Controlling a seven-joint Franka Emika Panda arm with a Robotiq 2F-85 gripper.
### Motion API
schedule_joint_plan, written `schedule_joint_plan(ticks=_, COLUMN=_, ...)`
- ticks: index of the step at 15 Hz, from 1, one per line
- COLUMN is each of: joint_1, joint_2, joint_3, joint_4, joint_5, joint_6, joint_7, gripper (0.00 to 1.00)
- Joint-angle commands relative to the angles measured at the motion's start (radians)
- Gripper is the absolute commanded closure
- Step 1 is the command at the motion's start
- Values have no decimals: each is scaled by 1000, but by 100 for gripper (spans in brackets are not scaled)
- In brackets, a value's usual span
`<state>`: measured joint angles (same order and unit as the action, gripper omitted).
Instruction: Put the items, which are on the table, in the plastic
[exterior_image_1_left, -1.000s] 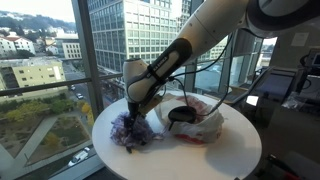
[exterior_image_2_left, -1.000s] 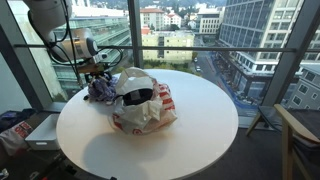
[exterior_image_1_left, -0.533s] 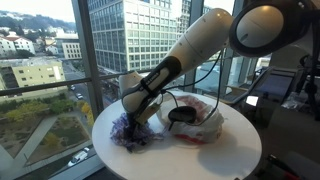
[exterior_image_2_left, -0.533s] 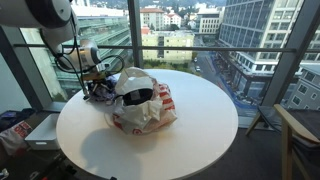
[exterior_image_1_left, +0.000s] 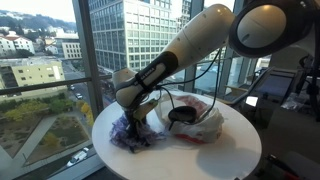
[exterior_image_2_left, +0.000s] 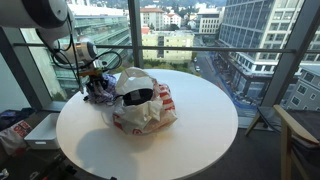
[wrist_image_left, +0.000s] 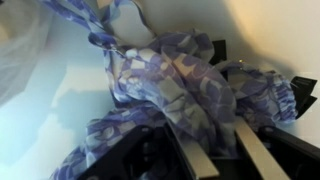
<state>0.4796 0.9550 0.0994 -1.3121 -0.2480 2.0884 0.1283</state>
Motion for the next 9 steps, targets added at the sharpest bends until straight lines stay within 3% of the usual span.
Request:
schedule_joint_plan(ticks=1, joint_1=-23, joint_2=-84, joint_3=15, joint_4=-28, joint_5=30, joint_6=-137, joint_7=-14, gripper=89)
schedule_joint_plan(ticks=3, joint_1=-62, joint_2=-145, joint_3=52, joint_4=-57, joint_5=77, joint_6=-230, joint_7=-73, gripper=92)
schedule_joint_plan(ticks=6, joint_1=-115, joint_2=-250, joint_3=95, joint_4=-114, joint_5=151, joint_6=-305, joint_7=-174, gripper=88)
schedule_joint_plan(ticks=9, joint_1=-162, joint_2=-382, joint_3=119, joint_4=-205, joint_5=209, joint_6=-277, joint_7=-188, gripper=88)
